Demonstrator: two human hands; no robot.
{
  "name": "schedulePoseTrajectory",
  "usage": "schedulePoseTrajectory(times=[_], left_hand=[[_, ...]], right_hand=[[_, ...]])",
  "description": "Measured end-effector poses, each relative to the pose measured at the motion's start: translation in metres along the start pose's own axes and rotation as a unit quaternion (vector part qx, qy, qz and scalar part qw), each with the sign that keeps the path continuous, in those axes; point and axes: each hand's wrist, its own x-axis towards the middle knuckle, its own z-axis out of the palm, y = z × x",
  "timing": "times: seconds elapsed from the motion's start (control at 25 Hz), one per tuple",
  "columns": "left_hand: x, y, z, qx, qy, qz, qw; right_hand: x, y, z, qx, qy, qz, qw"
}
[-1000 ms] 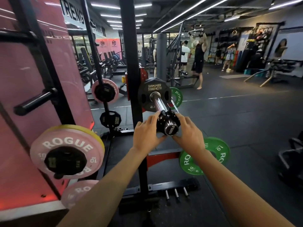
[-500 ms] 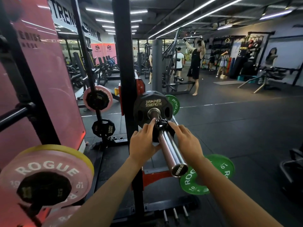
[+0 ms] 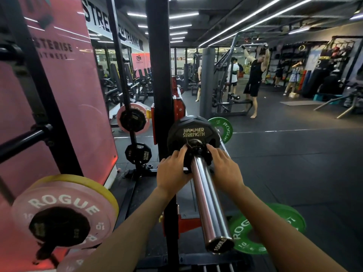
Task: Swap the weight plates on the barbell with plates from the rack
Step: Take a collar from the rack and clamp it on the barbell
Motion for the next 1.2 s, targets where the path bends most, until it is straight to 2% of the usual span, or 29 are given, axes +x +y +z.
schedulePoseTrajectory(times=[0.2, 0.52, 0.72, 0.96, 1.2], left_hand=[[0.018, -0.002, 0.014, -0.001, 0.005, -0.02, 1.0], [0.026, -0.007, 0.022, -0.075, -0.027, -0.06, 0.995], [0.028, -0.009, 0.021, -0.087, -0.028, -0.048, 0.995], [0.042, -0.01, 0.014, -0.034, -0.098, -0.013, 0.994], [0.04, -0.009, 0.015, -0.055, -0.113, -0.015, 0.992]], right_hand=[[0.022, 0.015, 0.011, -0.005, -0.016, -0.016, 1.0], [0.035, 0.026, 0.018, 0.0, -0.009, -0.042, 0.999], [0.033, 0.028, 0.018, 0.009, 0.0, -0.048, 0.999], [0.037, 0.025, 0.017, 0.017, 0.0, -0.052, 0.998], [0.039, 0.024, 0.018, 0.049, 0.014, -0.007, 0.999]])
